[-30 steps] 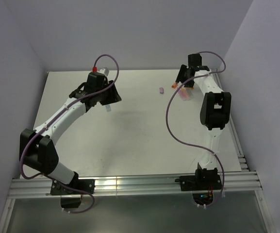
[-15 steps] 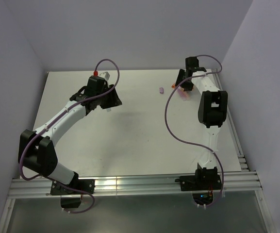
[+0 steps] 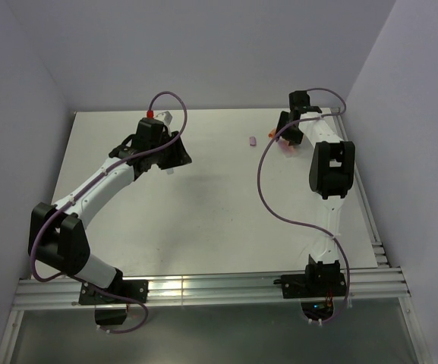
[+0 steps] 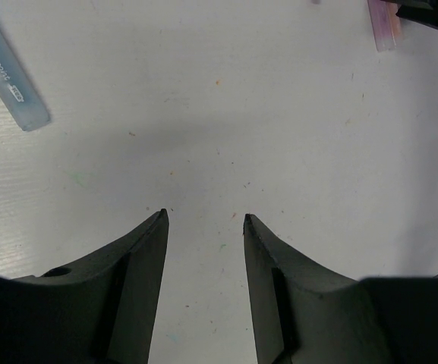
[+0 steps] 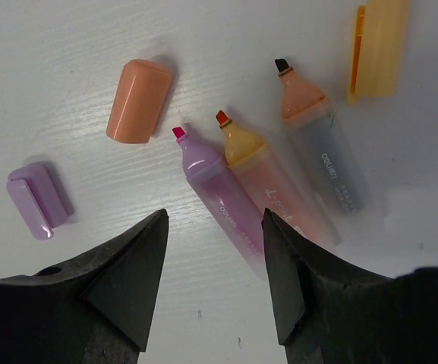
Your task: Insert the pens into the pen caps
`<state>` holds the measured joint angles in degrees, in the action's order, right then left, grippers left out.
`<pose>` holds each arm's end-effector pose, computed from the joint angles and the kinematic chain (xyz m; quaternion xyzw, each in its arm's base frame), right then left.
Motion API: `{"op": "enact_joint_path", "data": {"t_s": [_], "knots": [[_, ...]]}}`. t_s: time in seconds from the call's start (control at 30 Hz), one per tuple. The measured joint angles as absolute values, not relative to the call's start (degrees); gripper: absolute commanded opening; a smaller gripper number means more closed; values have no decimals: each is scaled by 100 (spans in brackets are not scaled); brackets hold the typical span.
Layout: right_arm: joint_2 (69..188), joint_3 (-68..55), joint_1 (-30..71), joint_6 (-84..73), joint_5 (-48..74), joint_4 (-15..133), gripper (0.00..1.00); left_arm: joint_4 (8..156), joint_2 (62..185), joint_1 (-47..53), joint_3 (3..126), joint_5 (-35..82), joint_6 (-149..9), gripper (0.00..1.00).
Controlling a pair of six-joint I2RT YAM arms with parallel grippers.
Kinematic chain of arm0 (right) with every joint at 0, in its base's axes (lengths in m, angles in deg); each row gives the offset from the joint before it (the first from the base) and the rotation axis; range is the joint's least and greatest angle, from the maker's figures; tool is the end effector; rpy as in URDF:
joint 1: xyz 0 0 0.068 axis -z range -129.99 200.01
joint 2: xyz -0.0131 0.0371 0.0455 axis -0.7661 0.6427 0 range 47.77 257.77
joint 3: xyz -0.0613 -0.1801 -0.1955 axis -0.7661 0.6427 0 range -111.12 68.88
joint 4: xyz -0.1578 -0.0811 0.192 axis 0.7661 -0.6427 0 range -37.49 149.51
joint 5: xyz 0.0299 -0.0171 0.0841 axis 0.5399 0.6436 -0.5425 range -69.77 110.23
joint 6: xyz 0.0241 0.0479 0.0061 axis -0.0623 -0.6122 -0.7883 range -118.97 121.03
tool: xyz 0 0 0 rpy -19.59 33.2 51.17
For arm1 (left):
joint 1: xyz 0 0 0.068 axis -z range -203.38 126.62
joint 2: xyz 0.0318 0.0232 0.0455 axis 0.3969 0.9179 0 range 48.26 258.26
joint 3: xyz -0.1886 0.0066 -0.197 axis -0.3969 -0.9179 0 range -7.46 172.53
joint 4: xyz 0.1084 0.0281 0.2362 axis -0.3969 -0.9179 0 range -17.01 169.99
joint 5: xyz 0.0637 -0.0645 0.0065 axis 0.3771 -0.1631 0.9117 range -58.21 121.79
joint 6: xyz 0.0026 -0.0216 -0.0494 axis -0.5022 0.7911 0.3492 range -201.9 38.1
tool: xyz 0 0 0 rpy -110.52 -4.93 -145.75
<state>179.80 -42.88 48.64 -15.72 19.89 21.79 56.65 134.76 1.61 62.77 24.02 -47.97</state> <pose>0.5052 0.0122 0.1881 0.1279 0.9527 0.0462 0.2719 0.3061 -0.1480 0.2963 -0.0416 0.9022 -0.2623 0.3397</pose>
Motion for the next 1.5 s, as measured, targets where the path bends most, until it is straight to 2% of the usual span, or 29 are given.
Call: {"op": "enact_joint_path", "data": {"t_s": [1.3,1.5], "knots": [[18133,-4288,4715,-1474,2282,2129,60,5705,13476,161,6216,2358,-4797,49],[18133,-4288,4685,-1471,2376,2118,56,5705,13476,161,6216,2337,-4797,49]]}}
